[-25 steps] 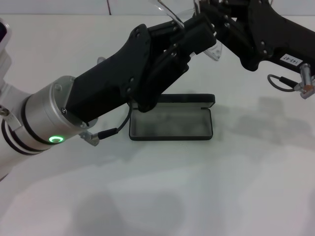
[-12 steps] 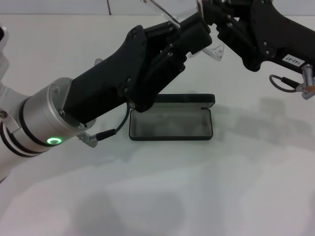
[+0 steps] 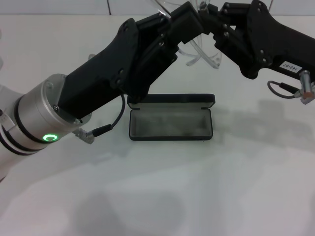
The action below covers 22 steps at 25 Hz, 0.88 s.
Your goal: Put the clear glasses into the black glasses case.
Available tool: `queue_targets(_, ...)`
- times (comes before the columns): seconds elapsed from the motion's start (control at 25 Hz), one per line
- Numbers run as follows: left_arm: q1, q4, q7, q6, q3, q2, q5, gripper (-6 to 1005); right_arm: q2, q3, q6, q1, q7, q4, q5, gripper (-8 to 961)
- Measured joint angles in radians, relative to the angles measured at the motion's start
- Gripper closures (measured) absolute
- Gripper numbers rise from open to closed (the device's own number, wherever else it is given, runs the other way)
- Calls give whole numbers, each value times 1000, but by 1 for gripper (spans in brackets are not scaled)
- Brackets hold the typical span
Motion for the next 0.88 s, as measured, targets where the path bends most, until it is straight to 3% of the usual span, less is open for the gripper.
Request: queue_targets(0.88, -8, -24, -1, -13, -9, 0, 2, 888, 0, -6, 4, -12, 1, -2, 6, 884)
